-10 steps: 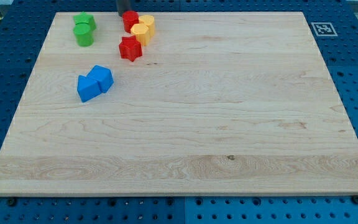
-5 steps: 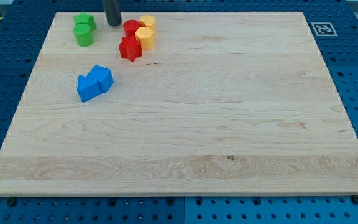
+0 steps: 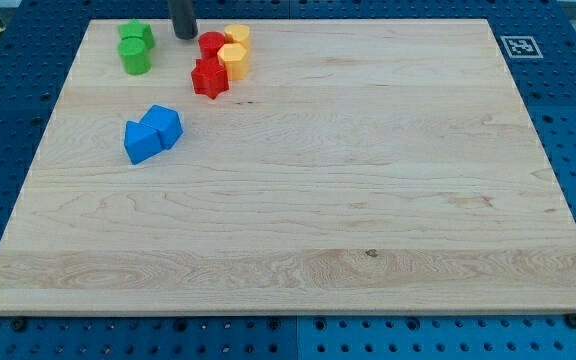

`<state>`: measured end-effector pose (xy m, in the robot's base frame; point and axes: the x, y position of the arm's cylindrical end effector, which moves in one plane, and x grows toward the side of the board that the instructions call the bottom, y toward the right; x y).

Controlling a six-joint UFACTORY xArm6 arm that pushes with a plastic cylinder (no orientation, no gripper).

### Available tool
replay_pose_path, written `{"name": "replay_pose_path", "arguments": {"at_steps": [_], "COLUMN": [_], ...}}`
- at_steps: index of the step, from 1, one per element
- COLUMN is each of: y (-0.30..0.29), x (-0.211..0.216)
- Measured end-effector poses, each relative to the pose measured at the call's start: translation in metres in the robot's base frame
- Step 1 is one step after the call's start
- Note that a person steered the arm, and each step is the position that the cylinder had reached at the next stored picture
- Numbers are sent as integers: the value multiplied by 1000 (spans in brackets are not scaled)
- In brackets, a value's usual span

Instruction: Push the red circle and yellow hexagon slightly right

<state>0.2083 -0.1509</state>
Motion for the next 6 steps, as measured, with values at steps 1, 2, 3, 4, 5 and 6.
{"name": "replay_pose_path", "arguments": {"at_steps": [1, 2, 3, 4, 5, 6], "y": [0, 1, 6, 7, 15, 15], "x": [-4, -4, -4, 10, 28, 54]}}
